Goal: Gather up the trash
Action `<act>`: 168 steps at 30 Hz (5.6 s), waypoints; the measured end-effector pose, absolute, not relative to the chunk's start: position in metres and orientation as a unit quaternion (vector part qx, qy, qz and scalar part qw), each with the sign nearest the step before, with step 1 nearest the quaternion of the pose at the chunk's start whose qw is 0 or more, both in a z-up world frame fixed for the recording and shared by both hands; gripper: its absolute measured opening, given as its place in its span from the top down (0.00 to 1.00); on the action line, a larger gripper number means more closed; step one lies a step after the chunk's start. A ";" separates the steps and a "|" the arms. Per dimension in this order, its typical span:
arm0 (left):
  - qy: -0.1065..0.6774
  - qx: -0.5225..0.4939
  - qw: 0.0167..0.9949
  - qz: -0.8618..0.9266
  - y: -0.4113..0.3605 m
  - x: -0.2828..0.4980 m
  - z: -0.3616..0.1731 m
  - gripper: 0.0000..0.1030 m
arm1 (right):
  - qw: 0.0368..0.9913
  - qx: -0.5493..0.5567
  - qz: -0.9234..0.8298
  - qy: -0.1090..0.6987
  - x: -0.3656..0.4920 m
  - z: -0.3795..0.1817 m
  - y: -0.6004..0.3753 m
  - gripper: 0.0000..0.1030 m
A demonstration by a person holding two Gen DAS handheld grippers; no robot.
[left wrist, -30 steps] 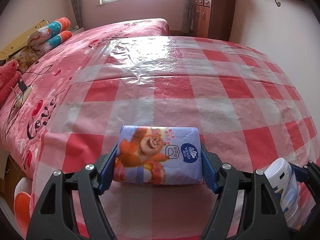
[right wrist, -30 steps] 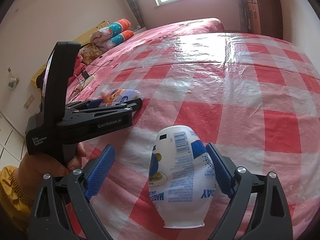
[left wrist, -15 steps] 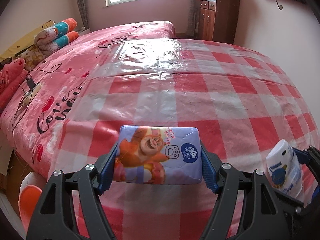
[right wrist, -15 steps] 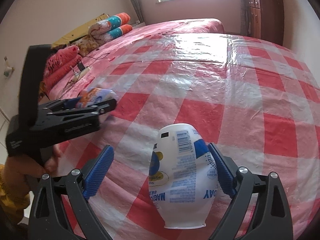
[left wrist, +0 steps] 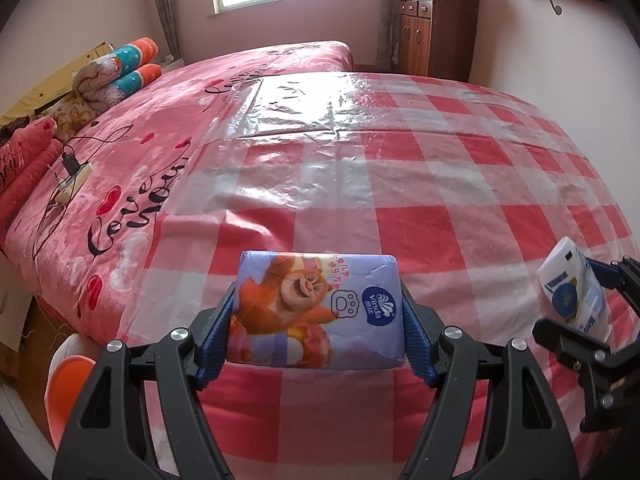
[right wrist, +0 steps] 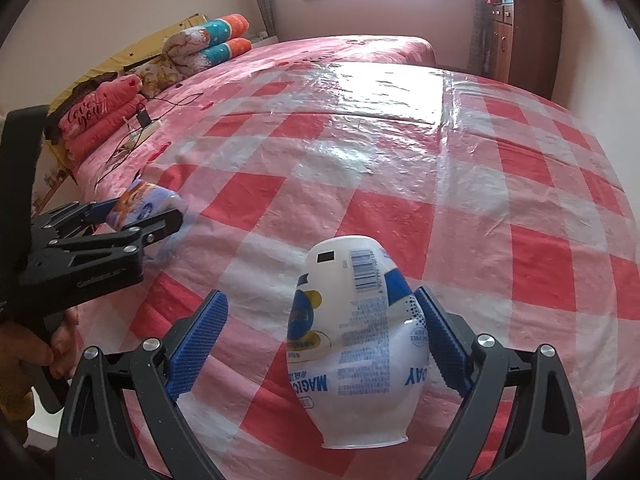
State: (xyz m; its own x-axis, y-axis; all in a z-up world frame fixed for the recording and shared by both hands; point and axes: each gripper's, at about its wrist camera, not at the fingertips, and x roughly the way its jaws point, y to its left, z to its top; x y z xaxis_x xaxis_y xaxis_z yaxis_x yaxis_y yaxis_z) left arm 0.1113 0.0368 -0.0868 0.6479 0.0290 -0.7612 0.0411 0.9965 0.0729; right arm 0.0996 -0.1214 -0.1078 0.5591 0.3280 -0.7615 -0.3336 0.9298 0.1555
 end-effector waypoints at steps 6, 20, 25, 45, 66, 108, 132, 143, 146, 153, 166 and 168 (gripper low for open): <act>0.414 0.044 0.909 -0.003 0.041 0.102 -0.084 0.29 | 0.887 -0.011 0.172 0.429 0.098 -0.108 -0.123 0.17; 0.417 0.036 0.908 -0.004 0.050 0.075 -0.085 0.29 | 0.895 -0.062 0.126 0.423 0.089 -0.109 -0.117 0.40; 0.414 0.033 0.910 -0.002 0.053 0.067 -0.082 0.29 | 0.898 -0.073 0.122 0.416 0.085 -0.108 -0.115 0.40; 0.401 0.010 0.916 0.001 0.075 0.034 -0.071 0.29 | 0.908 -0.010 0.126 0.399 0.063 -0.091 -0.126 0.40; 0.380 0.003 0.924 0.036 0.118 -0.002 -0.058 0.29 | 0.900 -0.036 0.184 0.394 0.030 -0.074 -0.070 0.40; 0.412 -0.083 0.885 0.201 0.284 -0.067 -0.101 0.29 | 0.807 -0.125 0.389 0.426 -0.012 -0.073 0.124 0.40; 0.433 -0.120 0.860 0.243 0.330 -0.076 -0.131 0.29 | 0.770 -0.152 0.463 0.412 -0.004 -0.066 0.230 0.36; 0.439 -0.109 0.852 0.262 0.335 -0.076 -0.137 0.14 | 0.788 -0.118 0.431 0.423 0.014 -0.076 0.218 0.12; 0.438 -0.103 0.853 0.263 0.333 -0.075 -0.135 0.13 | 0.789 -0.108 0.423 0.431 0.018 -0.081 0.211 0.12; 0.441 -0.094 0.853 0.261 0.326 -0.071 -0.134 0.13 | 0.795 -0.097 0.405 0.441 0.023 -0.088 0.196 0.11; 0.447 -0.075 0.854 0.257 0.313 -0.066 -0.129 0.12 | 0.805 -0.121 0.382 0.438 0.018 -0.096 0.184 0.11; 0.447 -0.072 0.854 0.255 0.310 -0.065 -0.127 0.12 | 0.807 -0.122 0.379 0.436 0.018 -0.096 0.181 0.11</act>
